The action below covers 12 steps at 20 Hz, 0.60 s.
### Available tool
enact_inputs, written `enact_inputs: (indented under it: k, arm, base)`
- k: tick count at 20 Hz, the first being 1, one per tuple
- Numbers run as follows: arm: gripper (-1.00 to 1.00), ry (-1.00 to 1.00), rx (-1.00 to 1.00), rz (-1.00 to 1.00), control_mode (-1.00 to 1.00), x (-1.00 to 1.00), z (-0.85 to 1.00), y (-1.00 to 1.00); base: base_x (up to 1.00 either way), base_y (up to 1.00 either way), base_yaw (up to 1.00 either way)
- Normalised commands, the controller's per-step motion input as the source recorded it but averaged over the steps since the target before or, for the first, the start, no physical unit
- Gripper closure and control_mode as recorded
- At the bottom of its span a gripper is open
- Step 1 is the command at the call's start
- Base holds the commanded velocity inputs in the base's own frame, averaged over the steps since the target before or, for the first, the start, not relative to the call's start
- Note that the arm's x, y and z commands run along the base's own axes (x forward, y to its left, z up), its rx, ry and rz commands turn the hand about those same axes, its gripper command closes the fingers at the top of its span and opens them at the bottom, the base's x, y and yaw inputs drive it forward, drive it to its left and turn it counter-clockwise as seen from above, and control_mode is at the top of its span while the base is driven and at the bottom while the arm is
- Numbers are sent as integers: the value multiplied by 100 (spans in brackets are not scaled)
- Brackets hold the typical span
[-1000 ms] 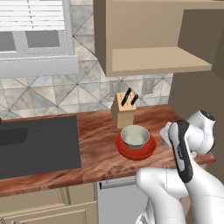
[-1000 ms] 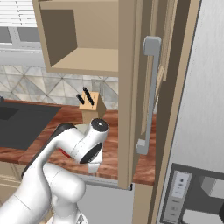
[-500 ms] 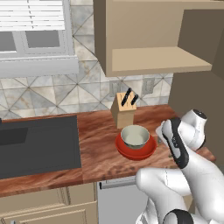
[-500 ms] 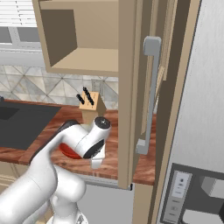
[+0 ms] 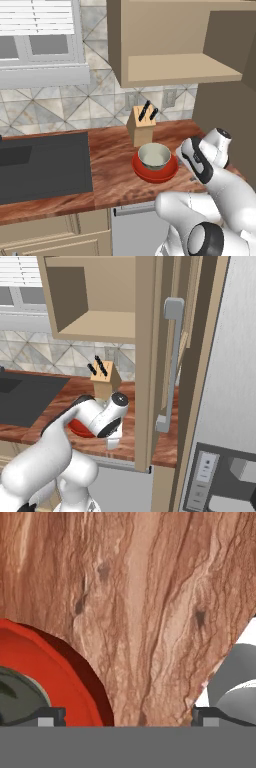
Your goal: Pick up the bowls on the counter and stack them on top of one another in the open cabinet. Place the smaller bowl on top of the larger bowl.
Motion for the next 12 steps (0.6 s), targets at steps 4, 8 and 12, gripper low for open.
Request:
enact_inputs:
  k: [4,8,12]
  arm:
    - [-100,-8,0,1,-100,10,-4,0]
    - [-100,-7,0,2,-100,7,-6,5]
    - [-100,0,0,2,-100,20,-13,19]
  base:
    - [0,0,0]
    - [0,0,0]
    - [0,0,0]
